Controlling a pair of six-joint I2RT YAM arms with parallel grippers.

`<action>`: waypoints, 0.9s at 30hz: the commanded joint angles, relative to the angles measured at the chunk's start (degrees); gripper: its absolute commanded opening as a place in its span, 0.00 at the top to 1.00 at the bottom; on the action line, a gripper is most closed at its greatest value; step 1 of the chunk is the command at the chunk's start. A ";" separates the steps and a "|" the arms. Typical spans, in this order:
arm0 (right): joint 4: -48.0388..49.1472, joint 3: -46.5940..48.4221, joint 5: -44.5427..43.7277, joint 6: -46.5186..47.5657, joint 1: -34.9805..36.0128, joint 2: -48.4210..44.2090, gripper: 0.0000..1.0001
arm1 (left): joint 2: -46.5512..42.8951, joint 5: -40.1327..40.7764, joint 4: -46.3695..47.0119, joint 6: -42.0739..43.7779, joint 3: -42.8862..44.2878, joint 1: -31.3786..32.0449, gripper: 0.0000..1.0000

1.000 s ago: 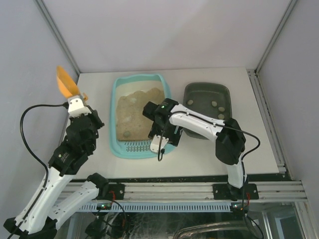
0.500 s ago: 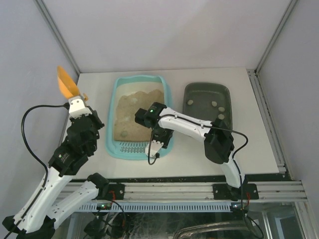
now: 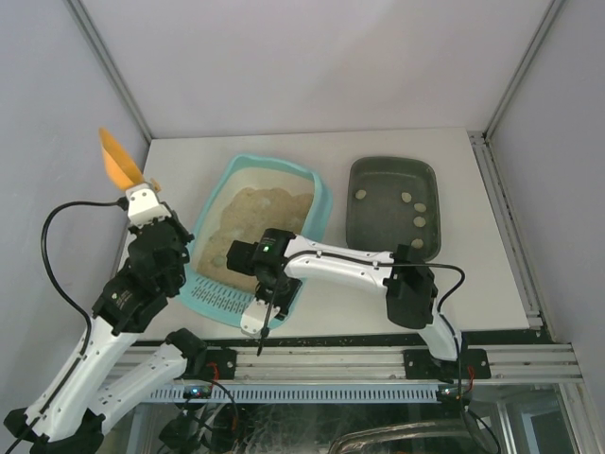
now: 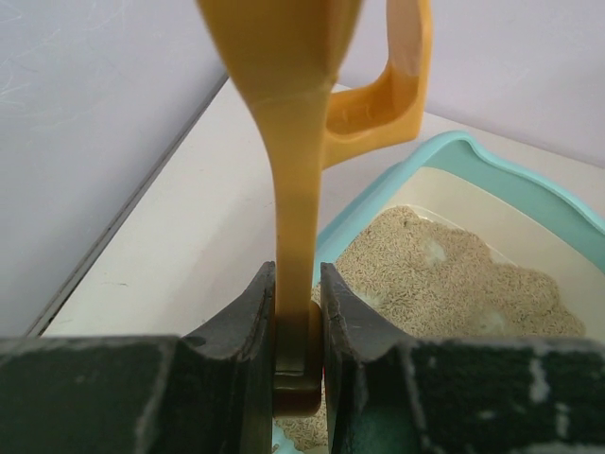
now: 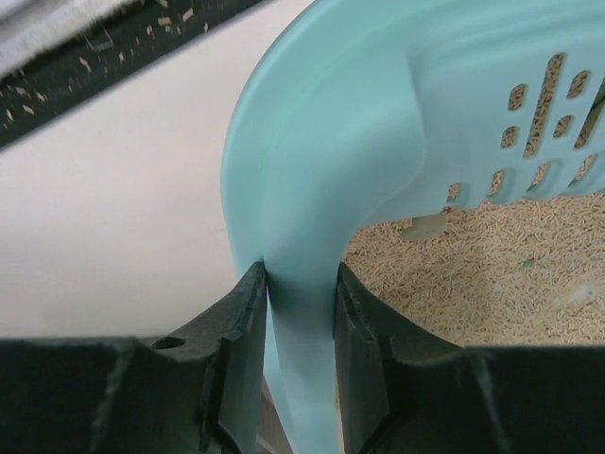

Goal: Clean the litter box

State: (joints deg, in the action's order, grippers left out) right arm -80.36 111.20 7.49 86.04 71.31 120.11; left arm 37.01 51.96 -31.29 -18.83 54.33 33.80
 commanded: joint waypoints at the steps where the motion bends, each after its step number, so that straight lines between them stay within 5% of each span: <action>1: 1.76 0.11 12.35 -6.57 2.26 -1.95 0.98 | 1.46 2.96 0.58 0.69 -0.84 1.27 1.00; 6: 3.53 -3.97 14.46 -8.97 2.43 -5.10 0.88 | 4.76 3.50 3.21 2.62 -1.58 3.10 1.00; 10: 7.09 -8.40 13.55 -8.75 2.60 -8.05 0.70 | 7.17 2.98 3.59 3.01 -1.53 3.64 1.00; 12: 8.12 -8.84 11.67 -8.87 2.82 -9.02 0.49 | 7.71 3.32 3.65 3.14 -1.66 3.60 1.00; 15: 8.51 -8.46 9.62 -8.93 2.87 -10.18 0.31 | 8.14 2.44 3.95 3.27 -1.53 3.03 1.00; 16: 8.96 -8.64 8.89 -8.69 2.87 -10.76 0.10 | 8.19 1.64 4.02 3.31 -1.42 2.61 1.00; 17: 9.83 -9.11 8.09 -8.48 2.87 -11.30 0.01 | 8.10 0.78 4.08 3.20 -1.33 2.09 1.00; 27: 14.10 -8.02 3.34 -8.42 1.18 -17.22 0.00 | 9.33 -0.30 4.71 3.93 -2.42 -0.82 1.00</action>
State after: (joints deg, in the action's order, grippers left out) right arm -69.52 101.78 10.68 78.19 74.02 109.80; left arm 45.21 51.79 -29.56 -16.45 53.30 33.34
